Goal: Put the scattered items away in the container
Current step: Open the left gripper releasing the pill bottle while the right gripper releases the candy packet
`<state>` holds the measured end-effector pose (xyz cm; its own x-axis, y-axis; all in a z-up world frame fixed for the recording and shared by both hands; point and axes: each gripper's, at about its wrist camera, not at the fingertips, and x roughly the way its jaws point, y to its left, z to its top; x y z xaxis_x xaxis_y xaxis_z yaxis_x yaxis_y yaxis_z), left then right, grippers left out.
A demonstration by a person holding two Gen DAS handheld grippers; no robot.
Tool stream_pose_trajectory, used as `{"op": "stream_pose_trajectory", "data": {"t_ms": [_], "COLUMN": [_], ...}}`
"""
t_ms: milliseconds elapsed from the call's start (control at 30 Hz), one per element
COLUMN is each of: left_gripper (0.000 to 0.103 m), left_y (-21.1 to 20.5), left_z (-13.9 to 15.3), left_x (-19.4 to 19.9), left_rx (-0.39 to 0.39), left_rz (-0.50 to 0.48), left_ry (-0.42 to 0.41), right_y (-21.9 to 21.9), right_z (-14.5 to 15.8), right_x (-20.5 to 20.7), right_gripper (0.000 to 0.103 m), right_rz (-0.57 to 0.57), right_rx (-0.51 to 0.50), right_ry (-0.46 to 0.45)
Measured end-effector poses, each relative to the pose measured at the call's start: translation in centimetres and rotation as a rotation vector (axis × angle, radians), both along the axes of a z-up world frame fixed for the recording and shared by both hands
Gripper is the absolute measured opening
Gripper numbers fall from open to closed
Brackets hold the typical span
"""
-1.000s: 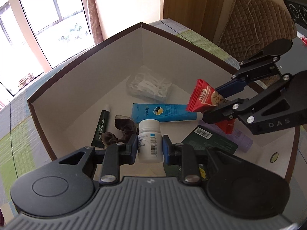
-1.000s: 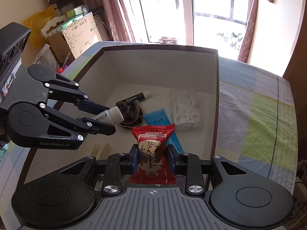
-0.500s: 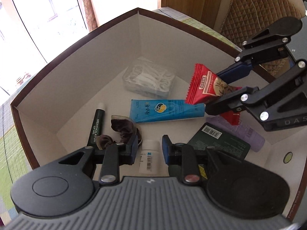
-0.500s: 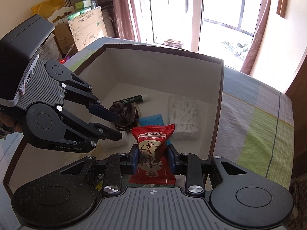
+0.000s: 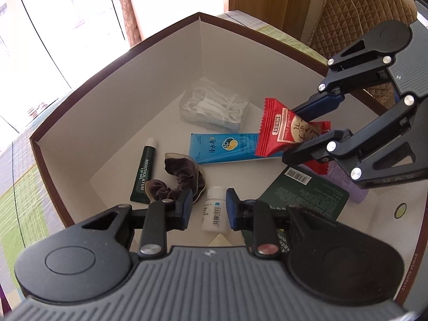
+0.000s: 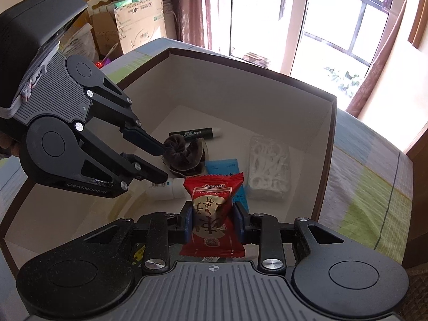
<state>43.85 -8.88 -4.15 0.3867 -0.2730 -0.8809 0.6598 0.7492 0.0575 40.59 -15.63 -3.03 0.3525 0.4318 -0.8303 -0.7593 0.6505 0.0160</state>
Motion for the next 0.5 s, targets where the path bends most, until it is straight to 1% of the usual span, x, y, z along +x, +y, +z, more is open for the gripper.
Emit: {"op": "stream_pose_trajectory", "data": {"t_ms": [300, 500], "left_gripper": [0.023, 0.023], "left_y": [0.8, 1.1], "left_z": [0.7, 1.0], "left_x": [0.3, 0.4], "left_rx": [0.009, 0.016], "left_rz": [0.025, 0.04], "left_ry": [-0.03, -0.041], "right_y": [1.2, 2.2], "right_z": [-1.0, -1.2], "right_x": [0.1, 0.0], "right_gripper": [0.034, 0.034], "right_rz": [0.039, 0.068], "right_rx": [-0.025, -0.028], "right_ry": [-0.012, -0.072]}}
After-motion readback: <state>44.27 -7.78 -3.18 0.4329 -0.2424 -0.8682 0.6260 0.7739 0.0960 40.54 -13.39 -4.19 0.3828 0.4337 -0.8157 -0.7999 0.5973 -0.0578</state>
